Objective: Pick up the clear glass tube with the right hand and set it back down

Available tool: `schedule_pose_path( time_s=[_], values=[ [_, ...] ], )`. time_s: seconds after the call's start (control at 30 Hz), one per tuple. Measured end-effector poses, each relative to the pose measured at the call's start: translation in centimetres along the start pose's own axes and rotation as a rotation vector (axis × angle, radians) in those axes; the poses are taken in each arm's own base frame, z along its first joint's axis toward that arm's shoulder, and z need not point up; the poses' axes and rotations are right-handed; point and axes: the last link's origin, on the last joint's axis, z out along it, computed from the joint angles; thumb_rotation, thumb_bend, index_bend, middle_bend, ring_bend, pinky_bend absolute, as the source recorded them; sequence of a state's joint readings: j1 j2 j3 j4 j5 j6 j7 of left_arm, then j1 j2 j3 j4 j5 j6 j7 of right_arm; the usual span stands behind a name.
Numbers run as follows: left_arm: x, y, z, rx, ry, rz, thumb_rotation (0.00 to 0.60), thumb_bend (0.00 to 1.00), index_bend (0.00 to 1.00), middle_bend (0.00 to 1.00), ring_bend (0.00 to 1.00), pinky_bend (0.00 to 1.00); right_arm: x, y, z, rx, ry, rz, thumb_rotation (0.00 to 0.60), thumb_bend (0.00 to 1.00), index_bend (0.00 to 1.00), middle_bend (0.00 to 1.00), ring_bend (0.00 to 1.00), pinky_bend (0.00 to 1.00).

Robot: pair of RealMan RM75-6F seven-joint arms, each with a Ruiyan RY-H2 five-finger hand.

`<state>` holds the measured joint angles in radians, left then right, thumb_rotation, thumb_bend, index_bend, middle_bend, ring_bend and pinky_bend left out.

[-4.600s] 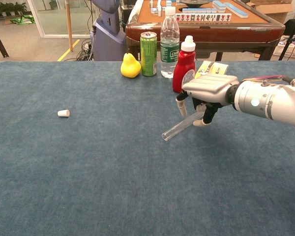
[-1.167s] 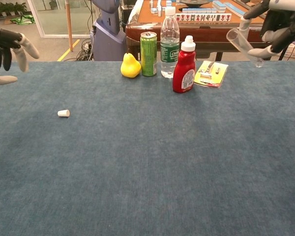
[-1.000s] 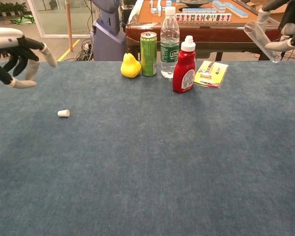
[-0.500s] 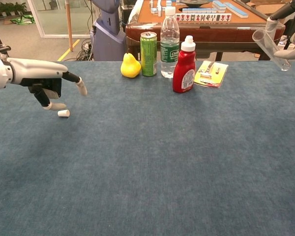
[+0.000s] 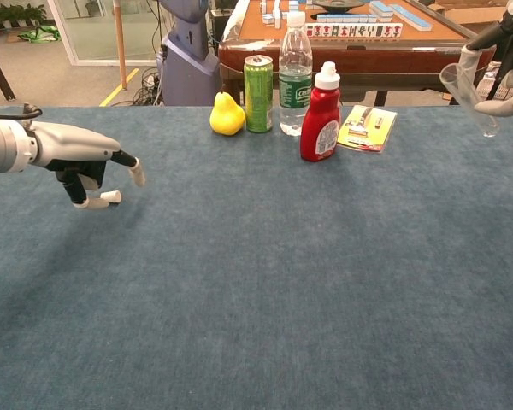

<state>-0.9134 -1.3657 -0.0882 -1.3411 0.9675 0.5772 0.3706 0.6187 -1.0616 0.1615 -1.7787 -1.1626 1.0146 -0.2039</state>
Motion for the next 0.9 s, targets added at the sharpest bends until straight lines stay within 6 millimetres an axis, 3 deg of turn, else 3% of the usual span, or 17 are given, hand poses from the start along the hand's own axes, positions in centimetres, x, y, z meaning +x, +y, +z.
schedule_pose_path(
  time_s=[0.5, 0.9],
  values=[
    [-1.7, -1.4, -0.2, 0.082, -0.042, 0.029, 0.600, 0.37, 0.24, 1.00, 1.00, 1.00, -0.2, -0.4, -0.2, 0.000, -0.011, -0.003, 0.600, 0.51, 0.79, 1.00, 1.00, 1.00],
    [-1.8, -3.2, -2.1, 0.136, -0.045, 0.040, 0.600, 0.37, 0.25, 1.00, 1.00, 1.00, -0.2, -0.7, -0.1, 0.002, -0.009, -0.006, 0.600, 0.51, 0.80, 1.00, 1.00, 1.00]
  ],
)
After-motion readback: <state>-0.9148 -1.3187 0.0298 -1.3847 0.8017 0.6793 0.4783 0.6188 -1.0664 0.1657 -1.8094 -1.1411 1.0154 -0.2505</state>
